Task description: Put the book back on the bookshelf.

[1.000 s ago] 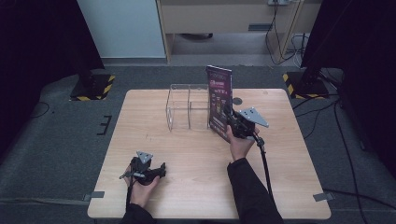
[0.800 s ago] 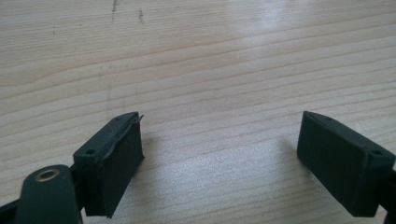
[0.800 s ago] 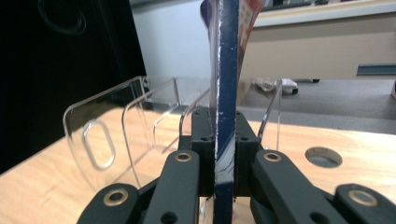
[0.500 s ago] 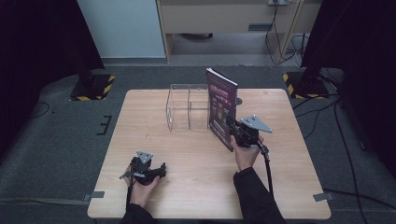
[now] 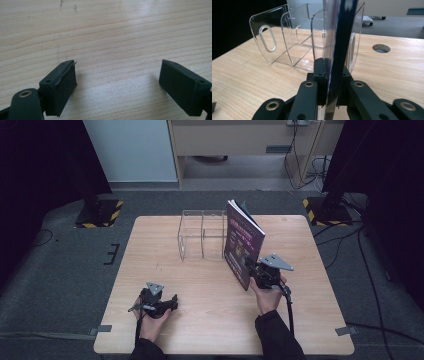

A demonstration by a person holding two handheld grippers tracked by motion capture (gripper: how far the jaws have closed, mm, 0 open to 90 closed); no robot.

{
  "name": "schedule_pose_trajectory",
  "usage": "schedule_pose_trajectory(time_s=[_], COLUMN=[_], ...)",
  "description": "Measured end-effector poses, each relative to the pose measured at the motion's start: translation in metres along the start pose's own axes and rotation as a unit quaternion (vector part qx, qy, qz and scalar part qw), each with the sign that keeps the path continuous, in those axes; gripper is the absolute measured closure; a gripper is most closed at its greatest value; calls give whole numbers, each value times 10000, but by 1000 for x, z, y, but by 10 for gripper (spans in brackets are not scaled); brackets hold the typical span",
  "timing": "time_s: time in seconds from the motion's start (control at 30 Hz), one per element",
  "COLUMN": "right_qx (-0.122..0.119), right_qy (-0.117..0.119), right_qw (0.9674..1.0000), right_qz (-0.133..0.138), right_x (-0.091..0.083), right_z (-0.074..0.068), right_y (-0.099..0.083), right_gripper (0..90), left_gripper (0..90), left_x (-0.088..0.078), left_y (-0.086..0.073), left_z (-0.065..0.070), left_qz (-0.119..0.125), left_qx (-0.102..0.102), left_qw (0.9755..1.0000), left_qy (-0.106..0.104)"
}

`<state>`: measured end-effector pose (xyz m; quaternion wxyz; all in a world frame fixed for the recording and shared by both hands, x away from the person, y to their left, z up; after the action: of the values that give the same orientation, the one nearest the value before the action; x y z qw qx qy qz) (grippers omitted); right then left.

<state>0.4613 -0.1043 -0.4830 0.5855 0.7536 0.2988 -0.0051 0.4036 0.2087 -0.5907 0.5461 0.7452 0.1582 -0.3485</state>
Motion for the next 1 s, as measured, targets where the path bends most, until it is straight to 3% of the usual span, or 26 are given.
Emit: schedule_pose_trajectory(time_s=[0.23,0.4,0.53,0.6,0.87,1.0], right_qx=[-21,-19,69,213,145,142], right_qy=[121,-9,-166,-132,-129,-130], right_qw=[9999,10000,9998,9997,9998,9995], right_qz=[45,6,-56,-28,109,262], right_x=[-8,-6,-4,-3,-2,4], right_z=[-7,-8,-4,-3,-6,-8], right_y=[15,32,37,37,40,51], right_gripper=[774,771,829,839,843,844], left_gripper=[129,129,129,129,129,129], left_x=[0,0,0,0,0,0], left_y=[0,0,0,0,0,0], left_z=[0,0,0,0,0,0], left_qz=[-3,7,7,4,6,6], left_qx=[-5,-16,-16,-16,-17,-14], left_qw=[10000,10000,10000,10000,10000,10000], left_qy=[-4,1,0,-2,-3,-3])
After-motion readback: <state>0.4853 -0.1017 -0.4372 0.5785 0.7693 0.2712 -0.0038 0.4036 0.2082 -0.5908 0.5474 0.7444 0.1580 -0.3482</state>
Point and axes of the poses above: each handheld gripper's, and its own axes: x roughly forward along the jaws, y roughly out of its top, z roughly to its right, the point moved 8 cm from there along x, roughly forward along the jaws, and after that the axes turned 12 degrees about x, right-handed, at the moved point
